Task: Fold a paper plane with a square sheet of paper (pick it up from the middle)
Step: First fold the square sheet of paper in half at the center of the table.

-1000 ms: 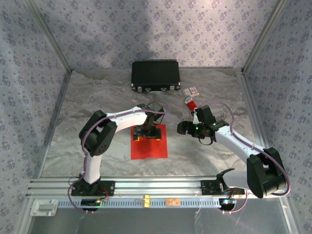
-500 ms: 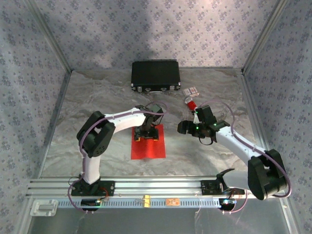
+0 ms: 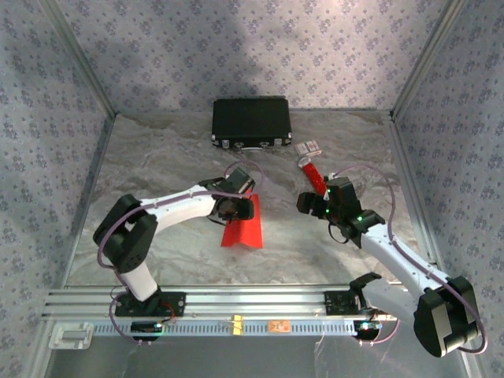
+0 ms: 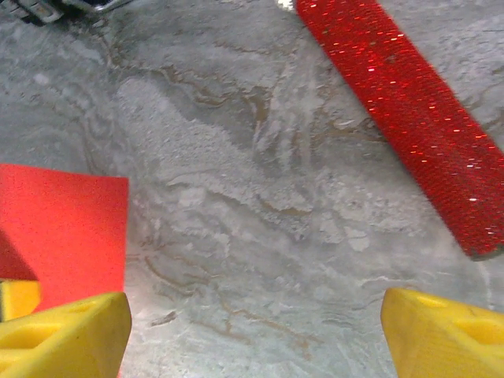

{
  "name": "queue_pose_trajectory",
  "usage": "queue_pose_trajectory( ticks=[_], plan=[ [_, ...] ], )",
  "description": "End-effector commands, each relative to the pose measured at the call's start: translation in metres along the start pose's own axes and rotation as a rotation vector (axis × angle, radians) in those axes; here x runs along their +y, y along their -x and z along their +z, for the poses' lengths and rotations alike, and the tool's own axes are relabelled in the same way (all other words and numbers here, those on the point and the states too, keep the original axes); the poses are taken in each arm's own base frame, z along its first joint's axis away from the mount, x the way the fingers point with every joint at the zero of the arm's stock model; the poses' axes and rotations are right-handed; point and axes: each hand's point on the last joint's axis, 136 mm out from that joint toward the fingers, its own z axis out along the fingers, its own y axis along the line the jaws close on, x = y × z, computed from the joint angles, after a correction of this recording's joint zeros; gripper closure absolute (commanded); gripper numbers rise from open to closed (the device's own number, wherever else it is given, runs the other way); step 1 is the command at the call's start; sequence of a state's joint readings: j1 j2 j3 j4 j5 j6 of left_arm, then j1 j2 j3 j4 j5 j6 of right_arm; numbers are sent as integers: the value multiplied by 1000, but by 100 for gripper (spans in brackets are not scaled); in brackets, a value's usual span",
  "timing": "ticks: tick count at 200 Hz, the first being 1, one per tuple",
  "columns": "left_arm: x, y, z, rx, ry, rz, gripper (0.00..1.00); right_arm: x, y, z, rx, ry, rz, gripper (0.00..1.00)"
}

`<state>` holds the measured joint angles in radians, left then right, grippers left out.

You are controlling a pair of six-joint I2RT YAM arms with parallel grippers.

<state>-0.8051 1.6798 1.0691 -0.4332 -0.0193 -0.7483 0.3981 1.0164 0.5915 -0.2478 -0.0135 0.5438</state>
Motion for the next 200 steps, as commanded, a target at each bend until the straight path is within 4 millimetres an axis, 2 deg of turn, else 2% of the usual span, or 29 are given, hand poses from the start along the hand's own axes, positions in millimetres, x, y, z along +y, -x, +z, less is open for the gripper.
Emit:
queue_pose_trajectory(
  ticks=[1, 50, 123, 158, 200],
  plan=[
    [-16, 15, -8, -76, -105, 17, 52, -10, 8, -5, -18, -56, 42, 16],
    [-37, 21, -20, 44, -351, -76, 55, -7, 6, -3, 24, 50, 122, 17],
    [-68, 42, -42, 49, -693, -179, 61, 25, 18, -4, 41, 279, 201, 20],
    [-81, 43, -34, 74, -807, -231, 62, 38, 17, 7, 109, 348, 249, 22],
    [-70, 33, -9, 94, -788, -286, 62, 49, 16, 17, 138, 386, 254, 24]
  ],
)
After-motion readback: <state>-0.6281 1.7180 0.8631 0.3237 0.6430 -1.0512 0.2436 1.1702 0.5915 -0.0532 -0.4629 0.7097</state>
